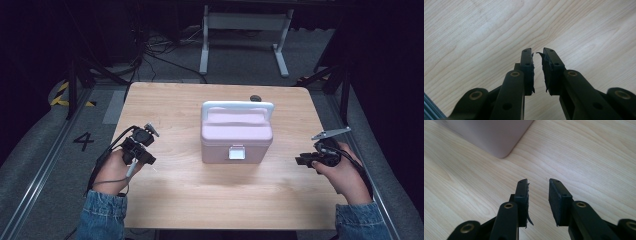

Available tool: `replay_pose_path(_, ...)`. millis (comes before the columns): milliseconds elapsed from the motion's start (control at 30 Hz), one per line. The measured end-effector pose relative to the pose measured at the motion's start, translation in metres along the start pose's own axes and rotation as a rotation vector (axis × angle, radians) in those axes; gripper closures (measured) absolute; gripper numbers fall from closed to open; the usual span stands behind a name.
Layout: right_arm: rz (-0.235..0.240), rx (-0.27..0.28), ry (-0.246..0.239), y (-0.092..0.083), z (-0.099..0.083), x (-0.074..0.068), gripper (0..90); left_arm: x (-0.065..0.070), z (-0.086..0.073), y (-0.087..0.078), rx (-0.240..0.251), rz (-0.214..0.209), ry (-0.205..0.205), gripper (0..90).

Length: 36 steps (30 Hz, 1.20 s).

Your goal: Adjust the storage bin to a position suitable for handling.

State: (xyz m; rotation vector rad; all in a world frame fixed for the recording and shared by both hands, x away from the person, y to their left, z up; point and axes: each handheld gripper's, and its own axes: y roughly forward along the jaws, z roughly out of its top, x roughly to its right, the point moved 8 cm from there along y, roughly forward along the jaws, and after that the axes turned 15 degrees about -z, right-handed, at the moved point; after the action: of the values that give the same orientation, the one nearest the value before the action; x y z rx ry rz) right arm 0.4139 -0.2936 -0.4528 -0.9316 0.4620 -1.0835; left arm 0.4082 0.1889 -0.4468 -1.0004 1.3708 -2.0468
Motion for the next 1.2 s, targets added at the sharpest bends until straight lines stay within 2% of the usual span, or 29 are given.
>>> replay_pose_path(100,0.021,0.016,-0.004,0.002,0.004,-0.004,70.1,0.004,0.007,-0.002,0.026,0.000,0.008,81.8)
replay_pose_path(133,0.021,0.016,-0.004,0.002,0.004,-0.004,70.1,0.004,0.007,-0.002,0.026,0.000,0.008,83.0)
replay_pose_path(167,0.023,0.020,-0.028,0.006,0.009,-0.008,70.0,0.008,0.013,-0.001,0.025,-0.013,0.020,83.7)
replay_pose_path(300,0.042,0.026,-0.047,0.010,0.019,-0.011,72.3,0.012,0.025,0.002,0.024,-0.001,0.031,86.5)
replay_pose_path(333,0.045,0.030,-0.048,0.011,0.023,-0.012,75.2,0.013,0.030,0.003,0.028,0.006,0.042,88.2)
replay_pose_path(400,0.048,0.034,-0.051,0.013,0.034,-0.014,82.6,0.016,0.040,0.004,0.038,-0.011,0.057,89.7)
replay_pose_path(433,0.049,0.041,-0.065,0.016,0.045,-0.017,89.2,0.018,0.046,0.003,0.041,-0.015,0.064,89.9)
replay_pose_path(467,0.049,0.041,-0.065,0.016,0.045,-0.017,89.2,0.020,0.052,0.003,0.052,-0.025,0.066,89.9)
replay_pose_path(533,0.059,0.051,-0.066,0.021,0.056,-0.021,90.0,0.023,0.064,0.004,0.057,-0.026,0.077,90.0)
replay_pose_path(633,0.081,0.043,-0.059,0.031,0.069,-0.026,90.0,0.026,0.083,0.012,0.035,-0.029,0.104,90.0)
replay_pose_path(700,0.084,0.040,-0.061,0.033,0.071,-0.027,90.0,0.027,0.089,0.016,0.028,-0.024,0.110,90.0)
replay_pose_path(800,0.083,0.035,-0.071,0.043,0.079,-0.031,90.0,0.027,0.102,0.026,0.028,-0.024,0.111,90.0)
replay_pose_path(833,0.085,0.038,-0.072,0.046,0.081,-0.032,90.0,0.028,0.106,0.030,0.029,-0.037,0.117,90.0)
replay_pose_path(967,0.102,0.056,-0.052,0.059,0.090,-0.033,90.0,0.027,0.122,0.041,0.050,-0.036,0.110,90.0)
replay_pose_path(1067,0.089,0.072,-0.034,0.066,0.094,-0.029,90.0,0.024,0.130,0.047,0.054,-0.039,0.111,90.0)
replay_pose_path(1100,0.084,0.075,-0.030,0.068,0.095,-0.028,90.0,0.025,0.132,0.049,0.057,-0.045,0.103,90.0)
replay_pose_path(1133,0.094,0.077,-0.022,0.069,0.097,-0.028,90.0,0.026,0.135,0.051,0.066,-0.053,0.116,90.0)
replay_pose_path(1200,0.092,0.076,-0.025,0.071,0.097,-0.029,90.0,0.034,0.138,0.053,0.077,-0.099,0.117,90.0)
